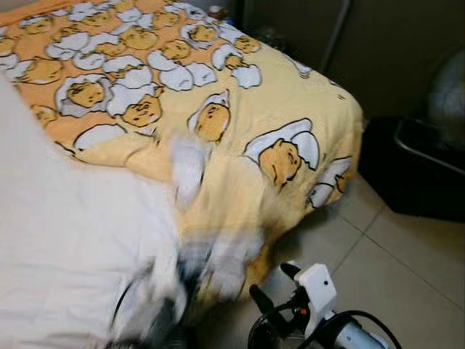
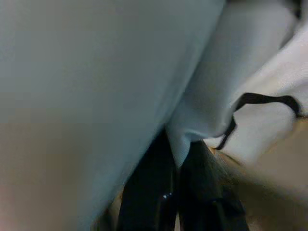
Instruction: Clean up the room
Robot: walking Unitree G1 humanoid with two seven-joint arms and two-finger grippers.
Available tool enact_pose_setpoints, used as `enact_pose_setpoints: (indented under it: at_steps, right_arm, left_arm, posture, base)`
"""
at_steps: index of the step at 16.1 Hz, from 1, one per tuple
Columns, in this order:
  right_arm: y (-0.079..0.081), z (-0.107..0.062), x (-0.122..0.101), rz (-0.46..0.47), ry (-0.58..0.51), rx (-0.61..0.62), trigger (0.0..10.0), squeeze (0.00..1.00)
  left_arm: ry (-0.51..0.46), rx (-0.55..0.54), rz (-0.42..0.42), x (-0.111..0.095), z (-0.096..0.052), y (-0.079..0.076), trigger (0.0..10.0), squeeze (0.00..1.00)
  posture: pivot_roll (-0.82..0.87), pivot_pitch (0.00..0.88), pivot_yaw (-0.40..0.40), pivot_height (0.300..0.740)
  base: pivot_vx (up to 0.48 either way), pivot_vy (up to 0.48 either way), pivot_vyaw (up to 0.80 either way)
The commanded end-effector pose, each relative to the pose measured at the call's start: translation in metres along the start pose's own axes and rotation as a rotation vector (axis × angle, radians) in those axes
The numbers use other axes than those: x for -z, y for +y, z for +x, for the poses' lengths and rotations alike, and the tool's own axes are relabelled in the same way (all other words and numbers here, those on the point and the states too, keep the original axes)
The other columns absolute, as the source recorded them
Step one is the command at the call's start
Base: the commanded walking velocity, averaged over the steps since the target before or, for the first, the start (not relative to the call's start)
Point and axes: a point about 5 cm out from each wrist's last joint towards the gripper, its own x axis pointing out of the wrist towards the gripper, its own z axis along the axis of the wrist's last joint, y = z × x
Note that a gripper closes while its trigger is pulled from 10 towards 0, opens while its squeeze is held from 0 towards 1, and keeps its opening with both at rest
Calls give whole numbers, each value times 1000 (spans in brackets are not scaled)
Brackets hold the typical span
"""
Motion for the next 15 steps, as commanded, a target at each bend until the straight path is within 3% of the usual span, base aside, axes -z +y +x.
enact_pose_setpoints:
  at_steps: [1,6,8,11,12,15]
  right_arm:
    - [1,-2,2,7,14,-17,10000,0]
    - [-5,4,0,-6,15,-34,10000,0]
    - [-4,4,-2,-15,14,-49,10000,0]
    - [-7,4,-2,-28,21,-60,10000,0]
    - [-7,4,-2,-29,22,-59,10000,0]
    - [-8,7,-4,-32,18,-61,10000,0]
  left_arm:
    - [39,-55,1,8,-6,16,0,0]
    - [98,-232,-42,39,-36,64,0,0]
    - [137,-274,-58,55,-43,68,0,0]
    - [150,-276,-30,61,-41,62,0,0]
    - [142,-274,-9,59,-39,60,10000,0]
    - [111,-275,42,49,-34,55,10000,0]
  posture:
    - [-163,124,-1,698]
    - [-138,121,-14,698]
    - [-146,118,-36,698]
    - [-140,114,-51,698]
    - [-137,113,-51,698]
    - [-133,108,-53,698]
  base:
    - [0,0,0]
    - [0,0,0]
    - [0,0,0]
    - [0,0,0]
    - [0,0,0]
    - [0,0,0]
